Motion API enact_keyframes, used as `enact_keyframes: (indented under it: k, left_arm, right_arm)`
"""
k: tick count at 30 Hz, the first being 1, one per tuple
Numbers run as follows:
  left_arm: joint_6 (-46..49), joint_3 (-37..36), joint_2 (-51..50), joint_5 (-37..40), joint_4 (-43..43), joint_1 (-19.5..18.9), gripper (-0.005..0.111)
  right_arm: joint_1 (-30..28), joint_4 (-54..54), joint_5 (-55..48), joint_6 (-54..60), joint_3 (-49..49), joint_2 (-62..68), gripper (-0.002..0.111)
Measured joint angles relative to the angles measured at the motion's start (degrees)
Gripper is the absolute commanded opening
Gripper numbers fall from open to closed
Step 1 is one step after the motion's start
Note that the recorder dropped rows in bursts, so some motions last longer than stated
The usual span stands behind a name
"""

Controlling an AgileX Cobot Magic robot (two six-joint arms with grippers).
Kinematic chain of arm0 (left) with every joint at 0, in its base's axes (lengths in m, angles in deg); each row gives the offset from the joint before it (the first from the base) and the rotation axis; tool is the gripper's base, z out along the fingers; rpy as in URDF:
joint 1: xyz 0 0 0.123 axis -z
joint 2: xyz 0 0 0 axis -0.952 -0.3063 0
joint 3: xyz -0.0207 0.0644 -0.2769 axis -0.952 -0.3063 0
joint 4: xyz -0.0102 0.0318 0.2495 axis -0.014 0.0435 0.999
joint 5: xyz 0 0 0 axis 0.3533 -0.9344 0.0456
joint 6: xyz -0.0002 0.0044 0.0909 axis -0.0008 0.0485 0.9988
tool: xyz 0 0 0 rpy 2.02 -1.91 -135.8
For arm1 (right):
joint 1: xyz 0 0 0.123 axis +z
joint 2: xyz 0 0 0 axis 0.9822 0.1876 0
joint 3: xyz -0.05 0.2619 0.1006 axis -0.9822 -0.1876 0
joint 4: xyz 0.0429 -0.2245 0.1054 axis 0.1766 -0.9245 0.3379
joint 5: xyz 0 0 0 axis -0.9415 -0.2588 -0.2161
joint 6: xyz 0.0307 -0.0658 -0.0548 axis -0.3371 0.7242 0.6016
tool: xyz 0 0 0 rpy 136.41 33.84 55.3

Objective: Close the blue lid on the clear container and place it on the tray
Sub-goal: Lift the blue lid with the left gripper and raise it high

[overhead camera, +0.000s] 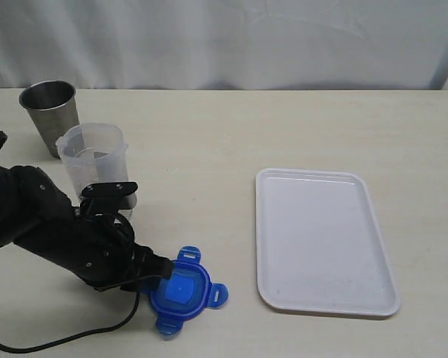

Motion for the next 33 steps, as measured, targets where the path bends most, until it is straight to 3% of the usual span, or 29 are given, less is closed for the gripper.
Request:
enact_keyframes:
  k: [2,5,8,20,23,33]
  left_arm:
    - [0.2,0.6,-0.5,0.0,-0.6,0.0,0.039]
    - [1.4,0.5,-0.7,-0.1,-0.7,0.0,0.021]
    - [1.6,0.5,-0.9,-0.6,-1.0,0.0,0.011]
    - [1.6,0.6,-0.7,1.6,-0.8,0.0,0.007]
    - [1.6,0.6,-0.6,3.3,-0.1,0.0,0.000]
    - [1.6,0.4,0.5,4.3,1.2,0.0,0.000]
  right_arm:
    - [0.0,0.0,0.0,0.0,0.0,0.0,0.004]
    - [0.0,0.0,0.0,0.0,0.0,0.0,0.004]
    - [0.0,0.0,0.0,0.0,0.0,0.0,0.004]
    - [0.0,0.0,0.0,0.0,0.0,0.0,0.004]
    - [0.0,0.0,0.0,0.0,0.0,0.0,0.004]
    - [0.0,0.0,0.0,0.0,0.0,0.0,0.004]
